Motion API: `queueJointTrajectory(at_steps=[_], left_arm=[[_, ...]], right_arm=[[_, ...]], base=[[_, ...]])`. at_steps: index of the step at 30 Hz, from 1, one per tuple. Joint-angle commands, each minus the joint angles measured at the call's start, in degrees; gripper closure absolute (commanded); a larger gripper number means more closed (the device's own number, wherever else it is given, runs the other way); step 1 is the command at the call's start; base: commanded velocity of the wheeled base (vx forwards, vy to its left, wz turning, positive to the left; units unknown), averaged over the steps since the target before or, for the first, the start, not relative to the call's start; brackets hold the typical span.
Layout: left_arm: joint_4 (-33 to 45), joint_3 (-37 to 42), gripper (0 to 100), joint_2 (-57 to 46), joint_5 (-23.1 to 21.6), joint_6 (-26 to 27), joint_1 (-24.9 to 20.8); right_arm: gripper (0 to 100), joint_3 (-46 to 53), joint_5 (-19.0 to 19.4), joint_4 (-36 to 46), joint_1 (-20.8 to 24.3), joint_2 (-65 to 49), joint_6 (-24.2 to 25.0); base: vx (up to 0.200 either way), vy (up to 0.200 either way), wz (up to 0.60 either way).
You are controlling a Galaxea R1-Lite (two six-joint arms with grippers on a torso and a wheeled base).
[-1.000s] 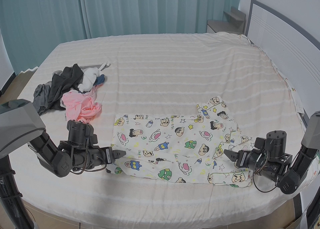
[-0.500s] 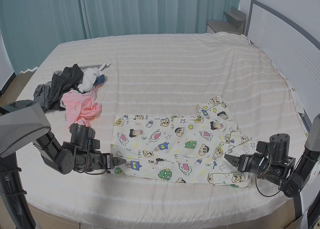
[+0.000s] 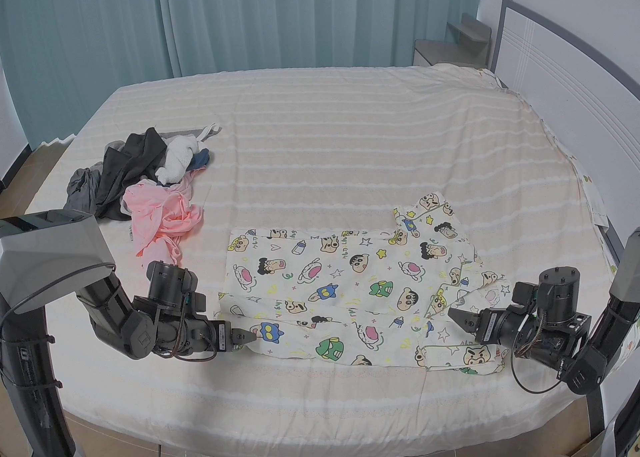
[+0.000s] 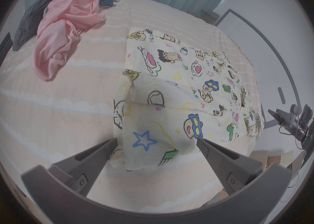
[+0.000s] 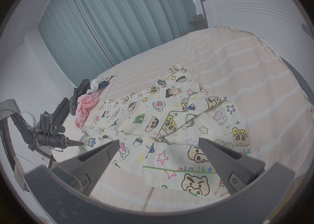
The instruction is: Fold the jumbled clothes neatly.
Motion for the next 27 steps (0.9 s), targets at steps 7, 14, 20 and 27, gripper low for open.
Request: queueJointTrajectory(at_steps=[7,14,20,27], left_arm=[[0.06,1.1,0,0.28,0.55,1.15,0.74],[-0.03,1.98,0,0.02,0.99,3.7,1.09],[-4.95,2.59,0,1.16,0.82,2.64,0.74],[-10.14,3.91,0,1.95,0.64,-1.93,0.39]], right_arm=[[0,0.03,0.01,-0.03,0.08,0.24,0.01],[0,0.11,0.01,-0.03,0.08,0.24,0.01],[0,0.11,0.01,-0.03,0.08,0.51,0.1],[0,-0.06,0.01,-0.03,0.0,0.51,0.1]], base=[[0.0,0.0,0.0],[0.0,0.0,0.0],[0.0,0.0,0.0],[0.0,0.0,0.0]])
